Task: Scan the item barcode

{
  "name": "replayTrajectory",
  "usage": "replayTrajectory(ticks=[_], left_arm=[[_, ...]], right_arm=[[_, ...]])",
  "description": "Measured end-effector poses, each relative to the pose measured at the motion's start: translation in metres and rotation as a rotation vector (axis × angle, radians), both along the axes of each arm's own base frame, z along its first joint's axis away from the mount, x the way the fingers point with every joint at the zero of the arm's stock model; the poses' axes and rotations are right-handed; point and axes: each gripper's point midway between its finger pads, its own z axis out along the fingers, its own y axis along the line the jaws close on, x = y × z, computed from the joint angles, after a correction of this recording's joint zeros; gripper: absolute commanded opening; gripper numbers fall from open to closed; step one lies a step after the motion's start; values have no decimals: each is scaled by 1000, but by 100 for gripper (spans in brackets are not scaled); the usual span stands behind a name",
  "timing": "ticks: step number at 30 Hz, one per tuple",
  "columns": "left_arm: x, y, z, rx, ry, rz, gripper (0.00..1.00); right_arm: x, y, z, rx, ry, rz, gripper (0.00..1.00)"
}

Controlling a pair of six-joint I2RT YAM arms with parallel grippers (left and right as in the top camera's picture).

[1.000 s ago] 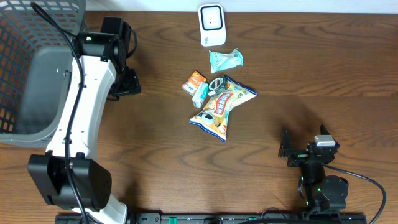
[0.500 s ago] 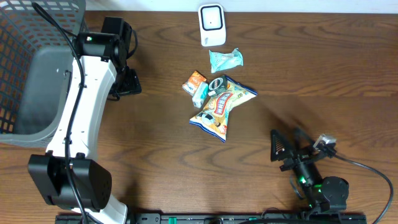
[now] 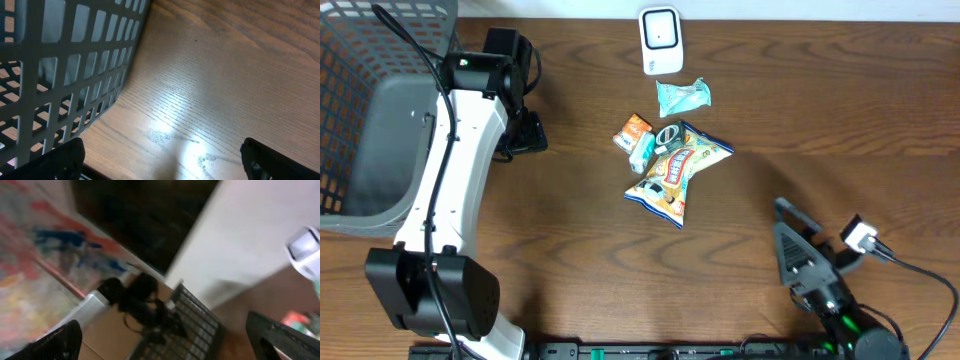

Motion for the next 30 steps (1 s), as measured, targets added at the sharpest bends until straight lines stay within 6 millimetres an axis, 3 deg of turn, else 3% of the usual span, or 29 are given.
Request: replayTrajectory(ticks=[6,10,13,16,20,23,26,28,30], left_arm=[[0,0,0,0,0,0,98],[0,0,0,0,0,0,98],[0,0,0,0,0,0,98],[0,0,0,0,1,0,98],[0,0,0,0,1,0,98],[0,0,0,0,1,0,97],[0,0,0,0,1,0,98],[0,0,0,0,1,0,98],[0,0,0,0,1,0,98]], right_arm=[[5,-13,27,-33,-3,-111,99],[12,-17,61,-159,-23,-201,99],[30,-18,77,-294,34,-246,99],[55,-19,80,-433,143,-258,99],[91,-19,64,-621,365,-211,99],[114,-18,40,-733,572,-130,99],[136,-12,15,-782,730,-21,99],[157,-2,-2,-783,778,64,99],[166,2,-15,-778,806,108,99]])
